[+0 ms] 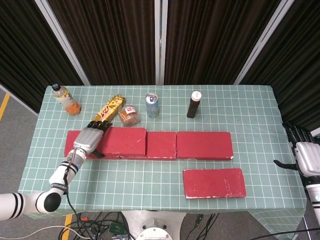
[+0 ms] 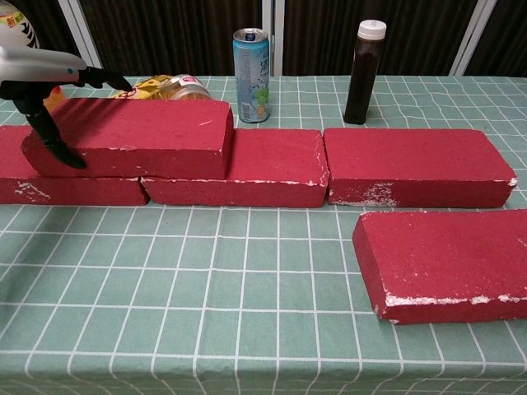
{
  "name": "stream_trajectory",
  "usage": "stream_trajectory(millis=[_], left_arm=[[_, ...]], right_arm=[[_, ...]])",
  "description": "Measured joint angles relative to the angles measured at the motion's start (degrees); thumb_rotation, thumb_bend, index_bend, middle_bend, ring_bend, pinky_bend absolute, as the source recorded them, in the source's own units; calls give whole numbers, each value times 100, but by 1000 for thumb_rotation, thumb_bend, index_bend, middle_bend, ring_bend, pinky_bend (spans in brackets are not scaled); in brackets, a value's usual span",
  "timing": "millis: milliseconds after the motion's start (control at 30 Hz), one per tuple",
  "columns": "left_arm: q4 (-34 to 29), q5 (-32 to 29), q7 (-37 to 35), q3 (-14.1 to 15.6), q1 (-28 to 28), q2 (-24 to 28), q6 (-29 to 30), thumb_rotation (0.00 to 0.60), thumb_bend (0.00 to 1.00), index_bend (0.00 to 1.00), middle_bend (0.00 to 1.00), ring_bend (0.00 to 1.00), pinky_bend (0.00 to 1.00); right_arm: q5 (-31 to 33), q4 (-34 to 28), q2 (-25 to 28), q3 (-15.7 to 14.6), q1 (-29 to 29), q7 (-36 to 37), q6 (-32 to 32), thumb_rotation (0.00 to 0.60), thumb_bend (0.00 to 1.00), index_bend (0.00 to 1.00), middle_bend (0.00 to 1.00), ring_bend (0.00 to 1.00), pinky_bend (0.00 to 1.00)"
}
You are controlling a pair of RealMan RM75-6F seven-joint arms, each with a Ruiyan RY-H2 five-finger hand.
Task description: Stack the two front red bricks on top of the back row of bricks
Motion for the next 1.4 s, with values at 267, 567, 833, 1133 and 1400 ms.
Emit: stream_trajectory(millis=[267,567,833,1133,1400], left_arm=[[-129,5,19,9,13,72,2,600,12,0,0,0,0],[-738,284,-27,69,242,464,361,600,12,0,0,0,0],[-1112,1393,-634,167,987,991,1204,600,2,0,0,0,0],[-807,3047,-2037,449,2258,1405,2376,600,0,0,0,0,0],[-130,3516,-3321,574,2757,1629,2298,600,0,0,0,0,0]], right_arm=[[4,-25,9,1,-2,-9,3,600,7,0,0,0,0],[-158,-173,142,-29,-19,5,89,600,7,0,0,0,0],[-356,-504,314,-170,-86,-312,164,600,1,0,0,0,0],[-823,-1306,589,-582,-203,-1283,124,600,0,0,0,0,0],[-1175,-2107,890,-958,-137,-2127,-415,600,0,0,0,0,0]])
